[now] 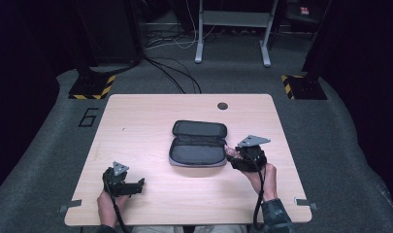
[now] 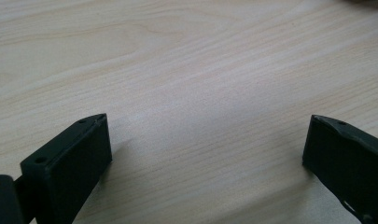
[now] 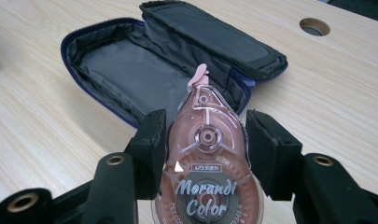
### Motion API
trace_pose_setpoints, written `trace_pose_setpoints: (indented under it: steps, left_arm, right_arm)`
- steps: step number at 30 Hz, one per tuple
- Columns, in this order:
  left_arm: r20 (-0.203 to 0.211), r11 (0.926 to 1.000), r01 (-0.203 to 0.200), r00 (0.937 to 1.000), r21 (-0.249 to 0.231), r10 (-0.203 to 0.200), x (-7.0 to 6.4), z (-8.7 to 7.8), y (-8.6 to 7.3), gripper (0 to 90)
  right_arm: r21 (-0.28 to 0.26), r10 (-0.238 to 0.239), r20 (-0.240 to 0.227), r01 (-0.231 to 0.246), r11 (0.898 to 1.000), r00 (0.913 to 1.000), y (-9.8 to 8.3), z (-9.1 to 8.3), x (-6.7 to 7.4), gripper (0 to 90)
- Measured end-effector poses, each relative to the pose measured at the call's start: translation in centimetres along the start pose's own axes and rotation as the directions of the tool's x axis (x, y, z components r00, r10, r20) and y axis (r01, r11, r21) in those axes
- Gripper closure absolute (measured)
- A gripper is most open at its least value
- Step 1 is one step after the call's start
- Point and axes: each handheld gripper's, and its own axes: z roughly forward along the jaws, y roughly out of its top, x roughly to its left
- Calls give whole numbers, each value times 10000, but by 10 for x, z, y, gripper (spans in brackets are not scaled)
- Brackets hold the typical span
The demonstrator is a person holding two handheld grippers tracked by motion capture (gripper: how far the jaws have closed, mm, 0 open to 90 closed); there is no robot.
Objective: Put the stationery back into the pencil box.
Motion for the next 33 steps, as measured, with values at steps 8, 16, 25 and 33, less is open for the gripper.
trace_pose_setpoints:
  steps: [8,16,25,33]
  left_arm:
    - [-4,10000,-24,10000,-5,24,0,0,0,10]
    - [-12,10000,-17,10000,-8,17,0,0,0,10]
    - [-9,10000,2,10000,-8,-2,0,0,0,10]
    - [-11,10000,-6,10000,-10,6,0,0,0,10]
  right_arm:
    - [-77,-193,-260,191,9998,9995,19,11,4,498]
    - [68,-667,-672,673,9977,9955,41,25,8,497]
    - [431,-944,-1026,992,9941,9902,59,50,14,498]
    - [732,-787,-1199,879,9934,9897,64,72,17,497]
